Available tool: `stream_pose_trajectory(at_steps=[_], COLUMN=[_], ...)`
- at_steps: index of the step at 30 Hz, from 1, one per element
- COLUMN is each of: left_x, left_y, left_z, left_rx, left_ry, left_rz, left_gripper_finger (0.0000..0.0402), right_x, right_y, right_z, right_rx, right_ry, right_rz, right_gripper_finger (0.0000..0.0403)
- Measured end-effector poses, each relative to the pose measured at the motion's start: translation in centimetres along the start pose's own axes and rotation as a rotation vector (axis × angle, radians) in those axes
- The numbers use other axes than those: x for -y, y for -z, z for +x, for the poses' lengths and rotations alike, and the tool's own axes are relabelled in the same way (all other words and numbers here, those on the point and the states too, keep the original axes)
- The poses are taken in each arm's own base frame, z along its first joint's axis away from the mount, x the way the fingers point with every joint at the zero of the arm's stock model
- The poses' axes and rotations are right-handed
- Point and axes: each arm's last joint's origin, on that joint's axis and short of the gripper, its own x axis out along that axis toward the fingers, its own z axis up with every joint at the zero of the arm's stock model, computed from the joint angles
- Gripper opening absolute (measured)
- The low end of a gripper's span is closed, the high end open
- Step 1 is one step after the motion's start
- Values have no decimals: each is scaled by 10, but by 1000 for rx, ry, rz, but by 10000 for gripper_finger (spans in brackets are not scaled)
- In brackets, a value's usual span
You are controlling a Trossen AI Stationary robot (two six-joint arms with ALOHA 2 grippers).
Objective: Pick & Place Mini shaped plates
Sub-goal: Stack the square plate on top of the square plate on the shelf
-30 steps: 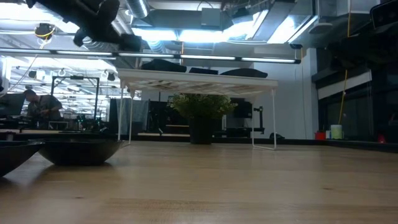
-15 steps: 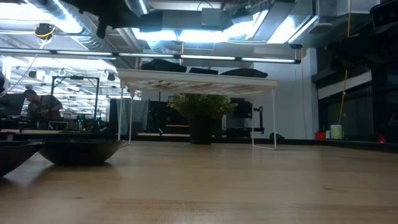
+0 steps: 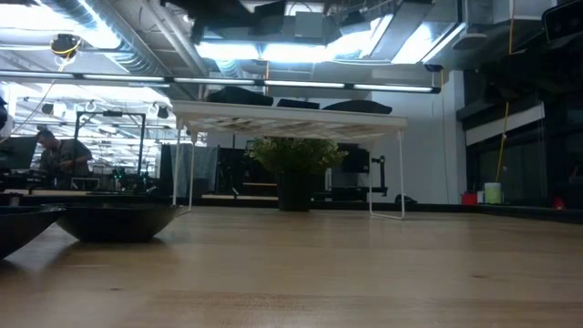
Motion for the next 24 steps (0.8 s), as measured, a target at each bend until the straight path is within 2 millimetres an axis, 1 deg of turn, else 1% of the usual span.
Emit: stream_pose_trajectory(at_steps=[7, 14, 20, 24], left_x=[18, 31, 38, 39], left_y=[-1, 0, -1, -1], left_z=[33, 63, 83, 91], left_rx=[-142, -317, -408, -459], left_ry=[106, 104, 116, 114], left_rz=[71, 171, 219, 258], left_gripper_finger=[2, 2, 2, 2], right_x=[0, 0, 0, 0], right_y=[0, 0, 0, 0], right_z=[0, 0, 0, 0], right_rx=[0, 0, 0, 0], right_ry=[0, 0, 0, 0], right_rz=[0, 0, 0, 0], right_gripper_finger=[129, 129, 129, 129])
